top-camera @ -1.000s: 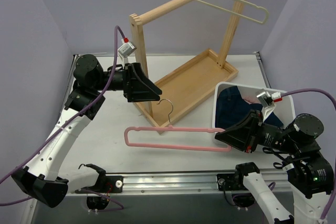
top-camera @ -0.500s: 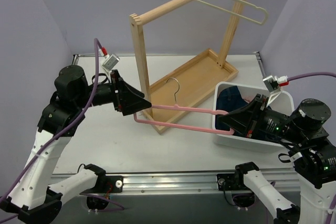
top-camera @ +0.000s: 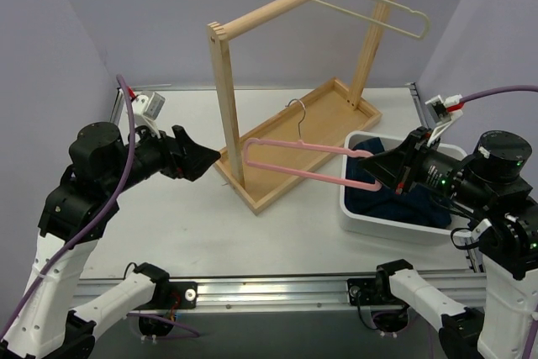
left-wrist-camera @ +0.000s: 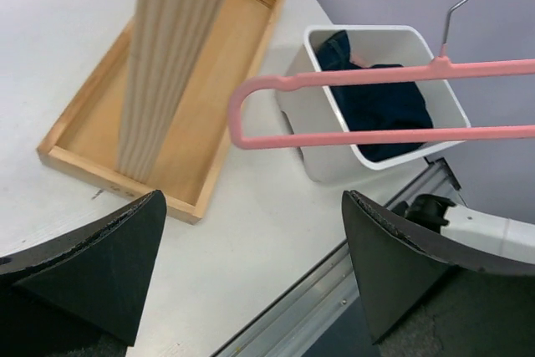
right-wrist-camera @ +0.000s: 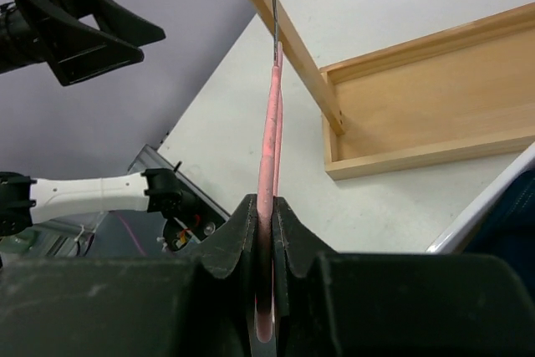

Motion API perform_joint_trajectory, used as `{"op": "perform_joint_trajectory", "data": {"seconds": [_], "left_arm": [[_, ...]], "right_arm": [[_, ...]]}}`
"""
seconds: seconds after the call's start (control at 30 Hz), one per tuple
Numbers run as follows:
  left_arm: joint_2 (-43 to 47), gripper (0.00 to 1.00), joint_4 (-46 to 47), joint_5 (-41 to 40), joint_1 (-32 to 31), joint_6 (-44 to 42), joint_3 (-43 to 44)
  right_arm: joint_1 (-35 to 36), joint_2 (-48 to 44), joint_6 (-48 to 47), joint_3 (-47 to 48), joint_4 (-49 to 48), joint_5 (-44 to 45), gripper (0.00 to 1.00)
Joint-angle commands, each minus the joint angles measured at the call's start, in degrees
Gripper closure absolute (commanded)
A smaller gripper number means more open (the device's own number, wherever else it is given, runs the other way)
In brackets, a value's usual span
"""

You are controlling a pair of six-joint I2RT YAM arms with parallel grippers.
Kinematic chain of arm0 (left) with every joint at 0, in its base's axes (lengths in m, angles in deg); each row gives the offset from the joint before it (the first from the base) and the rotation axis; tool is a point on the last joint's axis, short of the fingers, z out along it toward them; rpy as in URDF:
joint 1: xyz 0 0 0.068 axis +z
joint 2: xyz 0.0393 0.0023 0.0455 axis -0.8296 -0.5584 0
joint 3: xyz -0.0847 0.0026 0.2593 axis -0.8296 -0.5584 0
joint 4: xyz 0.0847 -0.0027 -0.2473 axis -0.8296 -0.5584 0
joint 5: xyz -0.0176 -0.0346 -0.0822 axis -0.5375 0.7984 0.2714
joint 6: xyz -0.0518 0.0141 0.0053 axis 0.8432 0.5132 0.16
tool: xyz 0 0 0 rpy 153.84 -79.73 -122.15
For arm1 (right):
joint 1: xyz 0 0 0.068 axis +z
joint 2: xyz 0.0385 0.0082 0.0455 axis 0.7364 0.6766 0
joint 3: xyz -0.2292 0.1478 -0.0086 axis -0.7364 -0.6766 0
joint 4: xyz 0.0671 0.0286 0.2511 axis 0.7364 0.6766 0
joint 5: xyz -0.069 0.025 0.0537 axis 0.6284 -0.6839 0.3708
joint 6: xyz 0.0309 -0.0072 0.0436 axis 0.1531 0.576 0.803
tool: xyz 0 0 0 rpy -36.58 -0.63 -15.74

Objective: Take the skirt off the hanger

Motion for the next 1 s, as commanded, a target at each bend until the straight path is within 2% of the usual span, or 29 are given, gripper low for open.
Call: {"op": "perform_joint_trajectory", "data": {"seconds": [0.0,0.27,0.6,0.77,0.97], "left_arm": [[1.16,0.05,-1.26,-7.89,0.34,-1.09,2.52],[0.64,0.05,-0.38,-6.84,0.34,-0.48,0.32],[0.37,0.05,2.42,-5.87,0.42,2.42,-2.22],[-0.15,0.05,3.05,-5.96,0.42,2.60,-2.67],[-1.30,0.05,3.57,-6.22,0.34,2.25,-2.67]], "right_arm": [[0.39,2.74,-2.23,3.08,-1.02,3.86,1.00],[0.39,8.89,-3.73,6.51,-3.83,10.10,1.00],[0.39,20.40,-1.98,18.01,-12.89,10.19,1.00],[0.22,21.99,-0.74,20.66,-16.58,11.07,1.00],[0.21,22.00,-0.22,24.62,-16.66,12.66,1.00]]}}
